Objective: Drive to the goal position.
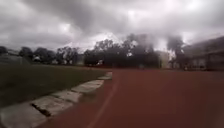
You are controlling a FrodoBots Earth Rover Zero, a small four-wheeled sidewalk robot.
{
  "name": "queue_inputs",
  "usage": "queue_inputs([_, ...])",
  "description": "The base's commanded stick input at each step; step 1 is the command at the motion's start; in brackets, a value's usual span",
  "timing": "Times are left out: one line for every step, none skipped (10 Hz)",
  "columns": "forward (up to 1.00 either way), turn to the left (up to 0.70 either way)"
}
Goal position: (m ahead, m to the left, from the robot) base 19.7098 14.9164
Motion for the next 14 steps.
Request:
queue_inputs([0.7,0.0])
queue_inputs([0.7,0.0])
queue_inputs([0.7,0.0])
queue_inputs([0.7,0.0])
queue_inputs([0.7,-0.12])
queue_inputs([0.7,-0.29])
queue_inputs([0.7,-0.35])
queue_inputs([0.7,-0.35])
queue_inputs([0.7,-0.35])
queue_inputs([0.7,-0.35])
queue_inputs([0.7,-0.29])
queue_inputs([0.7,-0.11])
queue_inputs([0.7,0.0])
queue_inputs([0.7,0.0])
